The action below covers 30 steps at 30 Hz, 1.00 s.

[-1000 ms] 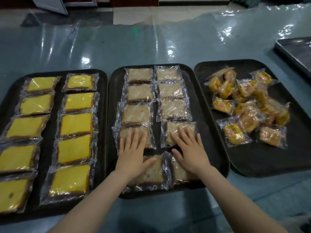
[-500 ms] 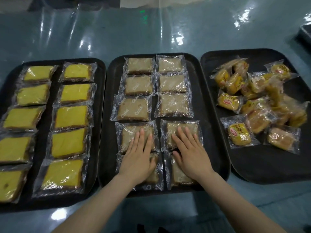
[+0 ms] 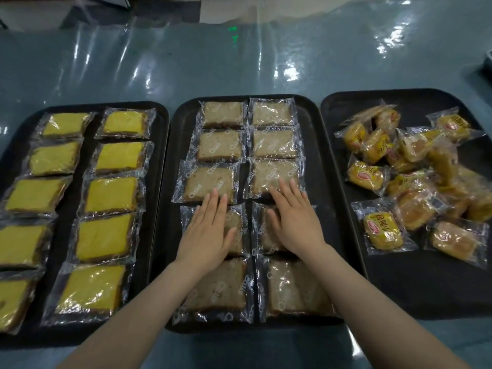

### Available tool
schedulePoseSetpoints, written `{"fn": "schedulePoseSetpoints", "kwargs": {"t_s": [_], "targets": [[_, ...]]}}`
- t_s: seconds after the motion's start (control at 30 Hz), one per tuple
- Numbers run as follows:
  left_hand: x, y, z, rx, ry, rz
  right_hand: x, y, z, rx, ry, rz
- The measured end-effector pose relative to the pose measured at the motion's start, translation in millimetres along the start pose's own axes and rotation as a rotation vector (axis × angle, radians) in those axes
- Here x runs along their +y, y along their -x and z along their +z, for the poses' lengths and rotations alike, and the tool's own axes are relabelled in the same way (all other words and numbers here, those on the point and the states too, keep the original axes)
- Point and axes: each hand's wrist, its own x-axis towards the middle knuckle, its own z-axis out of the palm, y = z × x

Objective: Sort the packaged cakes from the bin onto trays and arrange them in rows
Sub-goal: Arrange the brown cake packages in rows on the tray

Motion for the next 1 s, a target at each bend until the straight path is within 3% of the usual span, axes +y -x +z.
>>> {"fn": "schedulePoseSetpoints", "kwargs": {"t_s": [0.23,0.47,0.63,0.73,1.0], "targets": [[-22.0,-55.2,-3.8,-0.061,-0.025,-0.144,16.9,-41.0,-3.3,-0.147,0.067,-0.065],[-7.0,-48.0,8.7,-0.036,-0.029,-0.152,30.0,-25.4,-6.5,-0.11,0.01,-0.039],[2.8,-51.7,5.3,0.115,-0.03,-0.181,22.0,-54.6,-14.7,0.004,-0.045,0.0],[0.9,-82.5,-4.2,0.153,-0.049,-0.156,19.9,-87.6,-17.3,-0.012,-0.035,0.003],[-13.5,-133.5,-7.9,0.022,-0.081,-0.139,32.2,-119.9,-9.4,-0.101,0.074,-0.035]]}}
